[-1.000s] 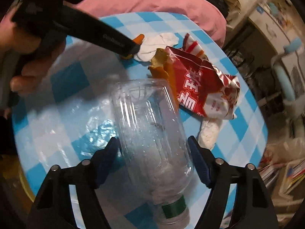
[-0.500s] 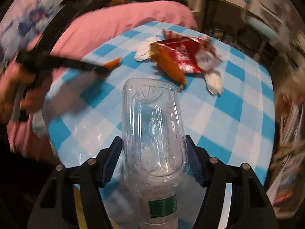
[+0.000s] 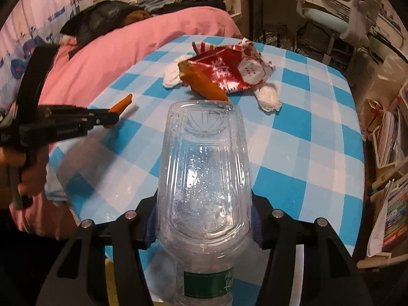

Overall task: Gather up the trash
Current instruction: 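Lift the clear bottle off the table with the right tool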

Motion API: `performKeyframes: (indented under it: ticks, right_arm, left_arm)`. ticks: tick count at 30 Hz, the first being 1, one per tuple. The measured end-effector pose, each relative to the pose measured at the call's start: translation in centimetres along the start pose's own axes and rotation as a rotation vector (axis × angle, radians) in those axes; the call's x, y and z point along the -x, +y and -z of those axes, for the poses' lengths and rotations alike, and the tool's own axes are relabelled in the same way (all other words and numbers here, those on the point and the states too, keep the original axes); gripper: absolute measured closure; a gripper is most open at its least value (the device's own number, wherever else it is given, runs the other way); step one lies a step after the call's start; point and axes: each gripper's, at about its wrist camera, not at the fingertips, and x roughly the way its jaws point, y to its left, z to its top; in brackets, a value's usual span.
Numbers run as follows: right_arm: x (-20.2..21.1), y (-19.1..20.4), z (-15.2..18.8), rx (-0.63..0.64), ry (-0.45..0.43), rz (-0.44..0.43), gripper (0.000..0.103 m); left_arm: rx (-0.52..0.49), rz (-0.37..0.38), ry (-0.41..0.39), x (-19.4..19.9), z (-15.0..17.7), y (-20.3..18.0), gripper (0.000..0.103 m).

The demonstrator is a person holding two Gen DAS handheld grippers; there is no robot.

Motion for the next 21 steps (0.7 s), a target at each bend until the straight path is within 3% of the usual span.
performKeyframes:
  ticks: [10, 21]
  right_arm:
    - [2.0, -0.3, 0.1, -0.108, -0.088, -0.069, 0.048]
    - [3.0, 0.4, 0.7, -0.101, -0.112, -0.064, 0.048]
  left_arm:
    - [-0.023, -0.06, -0.092, 4.9, 1.9, -2.5, 0.088]
    - [-0.017, -0.076, -0.13, 7.4, 3.5, -3.3, 0.088]
